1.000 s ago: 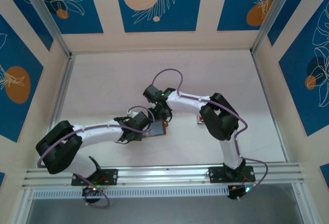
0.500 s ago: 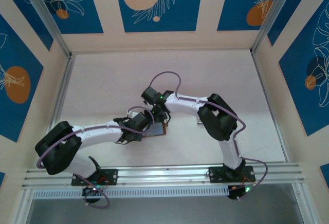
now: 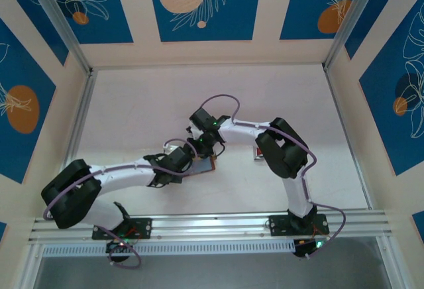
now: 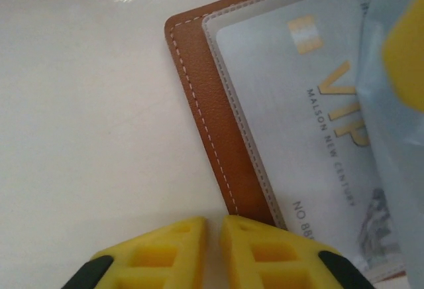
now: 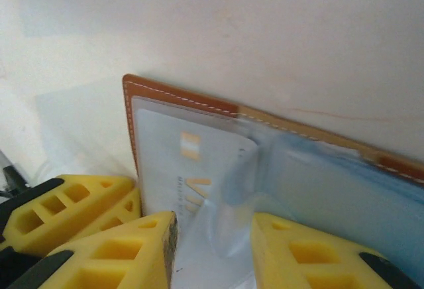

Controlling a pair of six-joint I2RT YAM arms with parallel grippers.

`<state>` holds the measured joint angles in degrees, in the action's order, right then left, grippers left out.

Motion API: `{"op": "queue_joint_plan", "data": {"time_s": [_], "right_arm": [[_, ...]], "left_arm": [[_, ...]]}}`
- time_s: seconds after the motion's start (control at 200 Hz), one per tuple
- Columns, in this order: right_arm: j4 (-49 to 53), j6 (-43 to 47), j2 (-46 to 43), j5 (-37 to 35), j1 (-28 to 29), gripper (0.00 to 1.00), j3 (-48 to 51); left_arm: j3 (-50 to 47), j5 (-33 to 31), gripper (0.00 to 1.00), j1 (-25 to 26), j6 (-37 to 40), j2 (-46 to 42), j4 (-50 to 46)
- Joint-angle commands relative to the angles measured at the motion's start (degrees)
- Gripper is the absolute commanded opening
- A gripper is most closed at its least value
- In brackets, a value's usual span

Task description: Put the credit cards into the card holder

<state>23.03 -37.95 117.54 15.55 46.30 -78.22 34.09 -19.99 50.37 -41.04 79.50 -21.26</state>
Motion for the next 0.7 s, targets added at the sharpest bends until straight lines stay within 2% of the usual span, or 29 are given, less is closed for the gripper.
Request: {"op": "queue_joint_plan", "data": {"time_s": [0.0, 0.27, 0.36, 0.545, 0.69], "right_arm": [[0.1, -1.2, 2.2, 4.4, -0.2, 0.35, 1.3], [1.0, -1.5, 3.5, 4.3, -0.8, 0.35, 0.5], [1.1, -1.5, 3.8, 4.6, -0.9, 0.35, 0.3], [1.5, -1.5, 4.3, 5.1, -1.4, 0.35, -0.1], [1.7, -1.6, 4.4, 5.2, -1.5, 0.35, -0.5]], "left_arm": [[-1.6, 4.0, 0.21, 2.2, 0.9, -2.6, 7.1], [-2.0, -2.0, 0.28, 4.3, -1.2, -14.1, -3.3], [-2.0, -2.2, 0.34, 4.9, 0.3, -16.8, -4.0], [-0.4, 2.5, 0.39, 6.5, 6.9, -14.4, 0.8], [2.7, 2.1, 0.39, 7.5, 7.8, -8.4, 1.0]]}}
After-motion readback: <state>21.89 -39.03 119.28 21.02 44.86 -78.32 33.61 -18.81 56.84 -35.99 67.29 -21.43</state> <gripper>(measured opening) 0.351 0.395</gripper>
